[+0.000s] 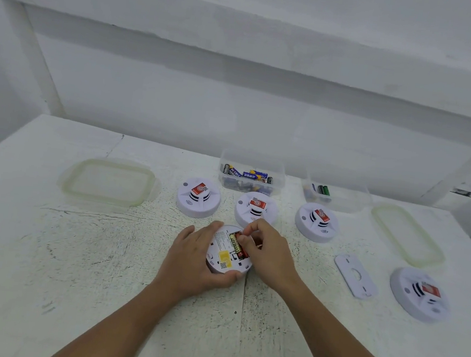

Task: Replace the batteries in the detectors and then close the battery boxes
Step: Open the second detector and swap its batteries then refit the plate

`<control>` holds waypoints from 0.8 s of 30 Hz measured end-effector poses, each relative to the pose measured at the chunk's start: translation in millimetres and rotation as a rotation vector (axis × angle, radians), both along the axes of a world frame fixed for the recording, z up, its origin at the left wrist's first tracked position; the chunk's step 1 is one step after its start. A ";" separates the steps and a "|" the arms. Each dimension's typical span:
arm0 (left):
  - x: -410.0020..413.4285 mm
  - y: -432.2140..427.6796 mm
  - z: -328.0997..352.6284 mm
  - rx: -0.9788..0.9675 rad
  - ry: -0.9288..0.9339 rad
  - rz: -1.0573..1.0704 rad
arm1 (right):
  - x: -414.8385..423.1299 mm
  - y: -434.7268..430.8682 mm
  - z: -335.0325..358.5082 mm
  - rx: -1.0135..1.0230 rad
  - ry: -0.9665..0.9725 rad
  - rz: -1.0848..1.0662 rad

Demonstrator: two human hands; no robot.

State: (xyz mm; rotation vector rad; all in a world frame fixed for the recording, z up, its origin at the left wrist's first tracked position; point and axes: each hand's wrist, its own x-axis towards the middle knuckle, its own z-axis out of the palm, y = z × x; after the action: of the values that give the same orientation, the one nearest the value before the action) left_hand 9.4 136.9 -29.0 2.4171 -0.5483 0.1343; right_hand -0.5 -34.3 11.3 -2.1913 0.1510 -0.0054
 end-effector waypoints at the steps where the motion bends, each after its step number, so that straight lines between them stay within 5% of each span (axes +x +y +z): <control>1: -2.1 -1.8 1.9 -0.022 0.020 0.004 | -2.8 -1.8 0.9 -0.014 -0.006 0.012; 8: -20.9 -35.4 10.4 -0.018 0.137 -0.057 | -24.0 -49.4 8.4 -0.109 -0.029 0.004; 18: -32.4 -96.9 11.3 -0.060 0.239 -0.135 | -60.7 -160.8 -12.8 -0.800 0.035 -0.227; 24: -35.9 -107.7 18.4 -0.097 0.304 -0.119 | -66.2 -169.1 -11.0 -0.757 0.035 -0.221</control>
State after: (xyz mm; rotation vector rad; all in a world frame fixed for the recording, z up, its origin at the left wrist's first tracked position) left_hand -26.4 29.2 -10.6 2.2476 -0.5293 -0.2485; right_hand -66.7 -203.4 0.4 -2.9159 0.4721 -0.1736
